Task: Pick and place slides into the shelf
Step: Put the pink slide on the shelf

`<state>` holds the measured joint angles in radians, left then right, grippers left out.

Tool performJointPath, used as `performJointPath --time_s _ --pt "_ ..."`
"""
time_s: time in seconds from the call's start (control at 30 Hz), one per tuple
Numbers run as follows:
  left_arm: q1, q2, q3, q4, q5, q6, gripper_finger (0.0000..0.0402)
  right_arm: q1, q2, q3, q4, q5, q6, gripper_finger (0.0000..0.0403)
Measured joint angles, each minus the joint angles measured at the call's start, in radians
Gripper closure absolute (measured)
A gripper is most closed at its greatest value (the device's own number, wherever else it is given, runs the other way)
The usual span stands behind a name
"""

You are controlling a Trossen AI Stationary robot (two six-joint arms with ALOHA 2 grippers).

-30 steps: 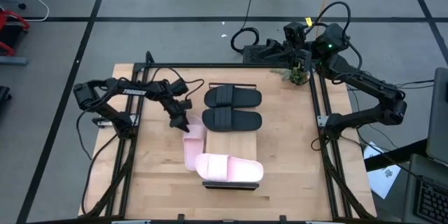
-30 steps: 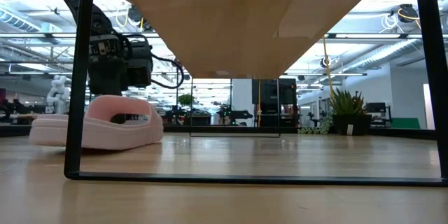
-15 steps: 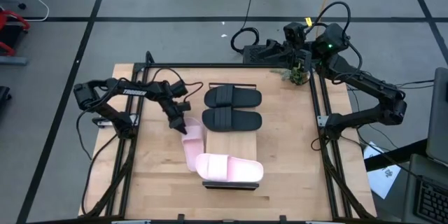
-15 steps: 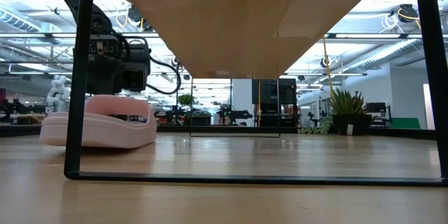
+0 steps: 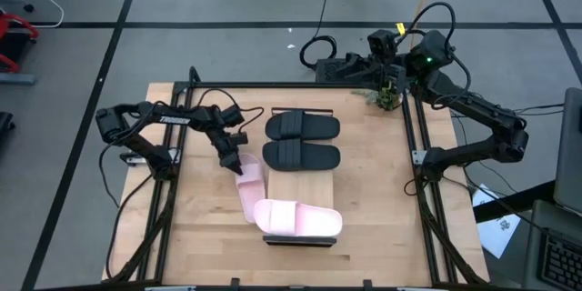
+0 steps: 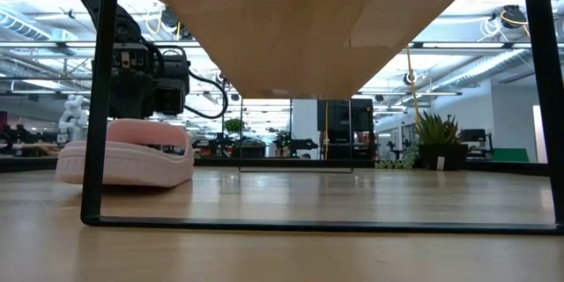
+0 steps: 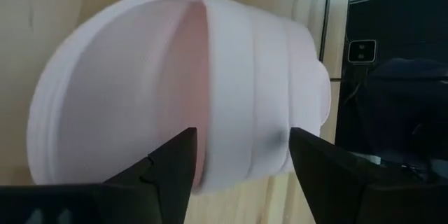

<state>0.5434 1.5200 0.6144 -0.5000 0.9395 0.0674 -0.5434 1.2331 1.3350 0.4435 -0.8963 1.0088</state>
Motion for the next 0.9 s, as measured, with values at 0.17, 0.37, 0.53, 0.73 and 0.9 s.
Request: performJointPath --time_s 0.17,0.37,0.53,0.73,0.9 --pt "0.0 -0.001 0.0 0.004 -0.048 -0.011 0.0198 0.0 0.0 0.0 0.0 -0.021 0.001 0.0206" --pt "-0.006 -0.001 0.0 0.005 -0.025 -0.024 0.0286 0.0 0.0 0.0 0.0 -0.025 0.004 0.0206" --pt "-0.01 -0.001 0.0 0.004 -0.024 -0.037 0.0326 0.0 0.0 0.0 0.0 -0.025 0.004 0.0206" --pt "-0.015 -0.001 0.0 0.013 -0.024 -0.033 0.0332 0.0 0.0 0.0 0.0 -0.026 0.004 0.0206" --pt "-0.029 -0.001 0.0 0.016 -0.03 -0.028 0.0335 0.0 0.0 0.0 0.0 -0.026 0.004 0.0206"
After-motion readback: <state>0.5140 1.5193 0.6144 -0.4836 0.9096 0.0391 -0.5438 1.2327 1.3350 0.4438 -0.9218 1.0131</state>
